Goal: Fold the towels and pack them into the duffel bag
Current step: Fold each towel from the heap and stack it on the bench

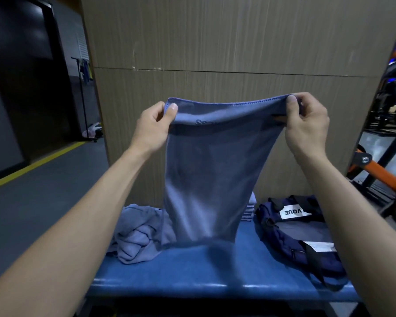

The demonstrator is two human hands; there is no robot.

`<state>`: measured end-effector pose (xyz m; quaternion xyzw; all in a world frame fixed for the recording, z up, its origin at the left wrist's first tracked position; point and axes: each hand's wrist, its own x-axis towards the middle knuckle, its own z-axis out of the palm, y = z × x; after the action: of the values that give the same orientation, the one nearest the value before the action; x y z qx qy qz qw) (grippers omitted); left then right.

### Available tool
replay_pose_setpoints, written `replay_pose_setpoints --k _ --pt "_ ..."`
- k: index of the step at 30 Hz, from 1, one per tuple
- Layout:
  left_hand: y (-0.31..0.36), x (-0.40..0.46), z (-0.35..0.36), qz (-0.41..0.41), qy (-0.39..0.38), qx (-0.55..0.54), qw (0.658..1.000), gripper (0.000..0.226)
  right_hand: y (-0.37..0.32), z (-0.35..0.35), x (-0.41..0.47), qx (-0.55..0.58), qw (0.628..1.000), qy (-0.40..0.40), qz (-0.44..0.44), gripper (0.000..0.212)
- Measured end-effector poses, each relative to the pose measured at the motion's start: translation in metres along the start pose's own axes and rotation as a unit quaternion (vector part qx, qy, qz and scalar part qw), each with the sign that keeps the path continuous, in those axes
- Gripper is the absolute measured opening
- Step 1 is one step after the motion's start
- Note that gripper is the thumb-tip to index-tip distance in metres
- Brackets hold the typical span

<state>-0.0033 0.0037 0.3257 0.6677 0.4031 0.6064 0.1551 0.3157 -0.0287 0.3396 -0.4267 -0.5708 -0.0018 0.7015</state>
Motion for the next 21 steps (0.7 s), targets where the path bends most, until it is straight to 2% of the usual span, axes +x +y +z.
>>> replay_pose_setpoints --k 3,7,10,14,17,21 --pt "0.014 -0.011 -0.008 0.015 0.018 -0.032 0.999 0.054 -0.017 -0.008 -0.009 -0.020 0.998 0.031 -0.051 0.023" --pt "0.029 -0.046 -0.020 0.015 0.020 -0.062 0.998 0.038 -0.025 -0.024 -0.031 -0.047 0.997 0.023 -0.060 0.023" --pt "0.031 -0.076 -0.028 -0.042 -0.024 -0.070 0.996 0.035 -0.020 -0.038 -0.054 -0.057 0.997 -0.041 -0.037 0.024" --pt "0.021 -0.116 -0.037 -0.152 -0.132 -0.088 0.976 0.041 0.001 -0.054 -0.080 -0.083 0.986 -0.146 0.014 0.021" --pt "-0.004 -0.145 -0.035 -0.207 -0.215 -0.059 0.953 0.038 0.023 -0.062 -0.102 -0.090 0.946 -0.286 0.120 0.022" --pt "-0.064 -0.189 -0.018 -0.289 -0.264 0.004 0.920 0.033 0.071 -0.066 -0.149 -0.112 0.845 -0.462 0.246 0.036"
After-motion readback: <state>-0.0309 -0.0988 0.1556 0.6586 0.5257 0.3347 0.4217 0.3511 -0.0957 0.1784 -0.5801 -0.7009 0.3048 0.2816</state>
